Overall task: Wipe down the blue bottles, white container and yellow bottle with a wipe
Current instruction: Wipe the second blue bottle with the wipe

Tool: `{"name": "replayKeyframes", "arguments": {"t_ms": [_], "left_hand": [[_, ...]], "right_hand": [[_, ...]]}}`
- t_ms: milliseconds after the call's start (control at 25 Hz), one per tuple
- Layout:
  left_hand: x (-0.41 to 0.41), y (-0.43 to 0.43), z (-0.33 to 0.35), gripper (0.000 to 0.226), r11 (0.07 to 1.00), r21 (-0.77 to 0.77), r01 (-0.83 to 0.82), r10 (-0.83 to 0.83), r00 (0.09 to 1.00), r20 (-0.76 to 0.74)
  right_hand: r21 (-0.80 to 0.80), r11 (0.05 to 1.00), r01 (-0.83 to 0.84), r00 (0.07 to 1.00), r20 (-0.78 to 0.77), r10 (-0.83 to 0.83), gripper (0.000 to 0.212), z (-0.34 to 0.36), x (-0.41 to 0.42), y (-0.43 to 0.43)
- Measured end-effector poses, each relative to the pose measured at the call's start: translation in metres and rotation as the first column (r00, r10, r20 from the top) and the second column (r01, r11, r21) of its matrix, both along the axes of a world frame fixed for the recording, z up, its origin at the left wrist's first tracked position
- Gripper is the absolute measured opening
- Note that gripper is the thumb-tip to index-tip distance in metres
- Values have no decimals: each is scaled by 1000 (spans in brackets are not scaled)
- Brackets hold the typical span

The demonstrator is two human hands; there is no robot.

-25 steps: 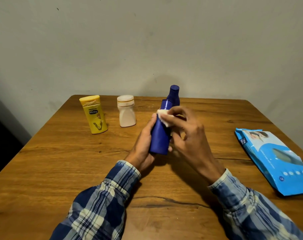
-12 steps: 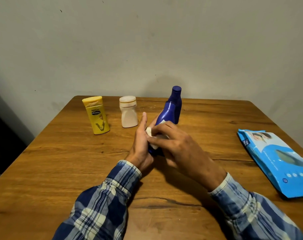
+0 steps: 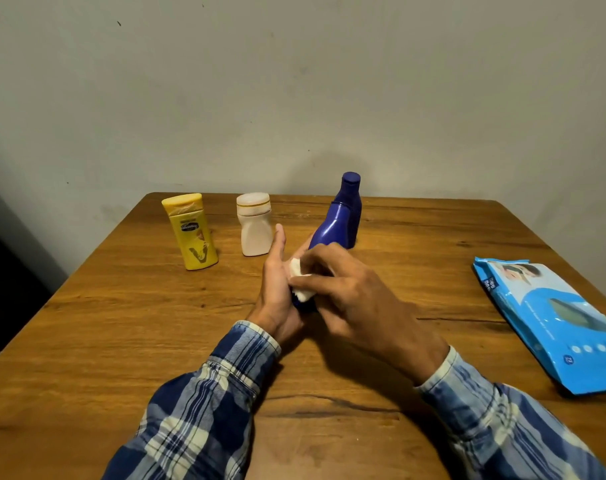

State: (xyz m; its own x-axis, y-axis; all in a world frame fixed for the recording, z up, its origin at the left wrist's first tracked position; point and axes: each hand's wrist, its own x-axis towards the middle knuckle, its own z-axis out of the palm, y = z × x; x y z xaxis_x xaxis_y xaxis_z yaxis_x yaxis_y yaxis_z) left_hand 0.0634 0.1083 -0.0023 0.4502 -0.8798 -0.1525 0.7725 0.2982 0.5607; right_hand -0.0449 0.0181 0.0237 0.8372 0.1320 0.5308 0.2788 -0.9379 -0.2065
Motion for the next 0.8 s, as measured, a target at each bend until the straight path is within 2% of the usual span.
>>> {"name": "replayKeyframes", "arguments": {"t_ms": [80, 240, 280, 360, 440, 520, 600, 680, 720, 800], "left_hand": [[1, 0, 3, 87, 1000, -2, 0, 0, 1000, -1], [-6, -1, 10, 61, 998, 53, 19, -22, 998, 54], [-8, 0, 12, 57, 997, 74, 8, -11, 999, 42], [-6, 4, 12, 55, 997, 73, -12, 15, 999, -46], [0, 7, 11, 64, 998, 59, -24, 31, 991, -131], [5, 8, 10, 72, 998, 50, -29, 37, 985, -168], [6, 5, 9, 64, 998, 15, -65, 66, 974, -217], [2, 3, 13, 57, 994, 19, -104, 106, 975, -194], [1, 2, 13, 55, 993, 19, -120, 121, 975, -185], [2, 5, 14, 55, 992, 17, -129, 129, 970, -205]], "right_hand": [[23, 1000, -14, 1000, 4, 14, 37, 5, 1, -6], [289, 940, 184, 940, 229, -254, 34, 8, 5, -32], [294, 935, 198, 935, 228, -270, 35, 7, 5, -32], [188, 974, 126, 969, 186, -161, 32, 2, 4, -18], [36, 999, -10, 998, 57, 8, 32, -3, 0, 4], [-19, 996, -82, 996, -30, 82, 36, -3, 0, 8], [90, 996, -25, 998, 64, 19, 32, -1, 4, -6], [267, 960, 79, 975, 178, -130, 28, 2, 6, -19], [300, 947, 112, 966, 189, -174, 29, 1, 6, -20], [236, 967, 91, 979, 156, -131, 27, -3, 6, -11]]}}
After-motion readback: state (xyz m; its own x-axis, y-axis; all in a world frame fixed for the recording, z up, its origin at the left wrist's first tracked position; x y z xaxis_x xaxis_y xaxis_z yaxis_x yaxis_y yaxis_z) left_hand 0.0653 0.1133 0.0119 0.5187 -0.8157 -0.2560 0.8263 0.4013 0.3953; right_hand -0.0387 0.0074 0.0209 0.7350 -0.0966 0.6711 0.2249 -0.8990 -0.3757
